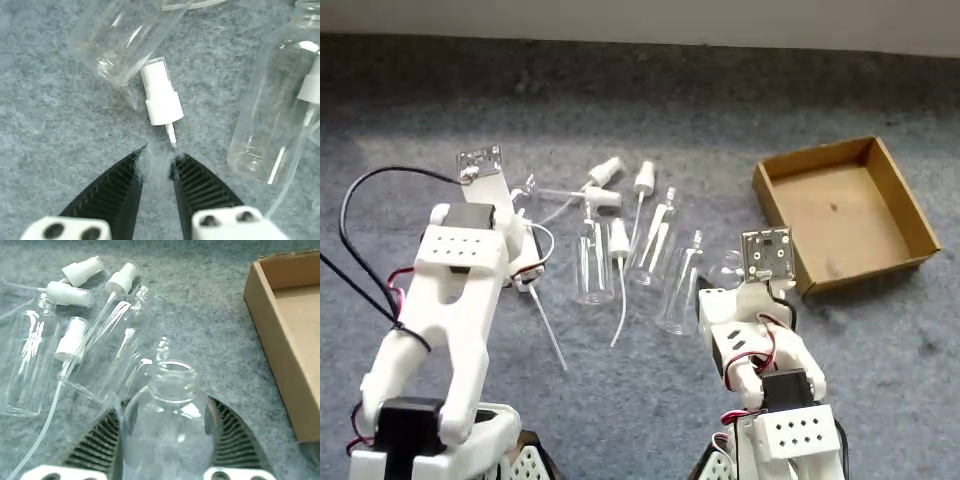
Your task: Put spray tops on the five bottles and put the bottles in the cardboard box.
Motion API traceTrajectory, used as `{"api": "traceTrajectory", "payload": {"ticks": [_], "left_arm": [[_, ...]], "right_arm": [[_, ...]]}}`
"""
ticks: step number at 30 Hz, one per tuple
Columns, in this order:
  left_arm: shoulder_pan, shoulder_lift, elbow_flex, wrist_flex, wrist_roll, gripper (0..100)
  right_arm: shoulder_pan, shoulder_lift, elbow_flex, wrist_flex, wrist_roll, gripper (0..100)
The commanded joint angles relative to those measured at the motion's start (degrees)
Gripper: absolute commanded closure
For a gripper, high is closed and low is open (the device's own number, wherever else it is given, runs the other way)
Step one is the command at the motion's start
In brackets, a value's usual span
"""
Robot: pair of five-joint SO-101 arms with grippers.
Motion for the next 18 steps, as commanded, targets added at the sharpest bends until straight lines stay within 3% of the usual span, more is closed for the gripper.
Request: {"api": "traceTrajectory", "payload": {"ticks": [1,8,18], "left_arm": [[0.4,3.3,-3.21,-2.99,0.62,93],[0.31,4.62,-3.65,-3.96,0.62,74],[-3.12,5.14,0.57,-12.31,0.62,74]], "right_arm": [[-0.4,-0.92,-0.4,-1.27,-0.35,87.8],[-0.4,-0.92,-0.4,-1.27,-0.35,87.8],[-0.4,-0.92,-0.4,-1.19,-0.35,87.8]]}}
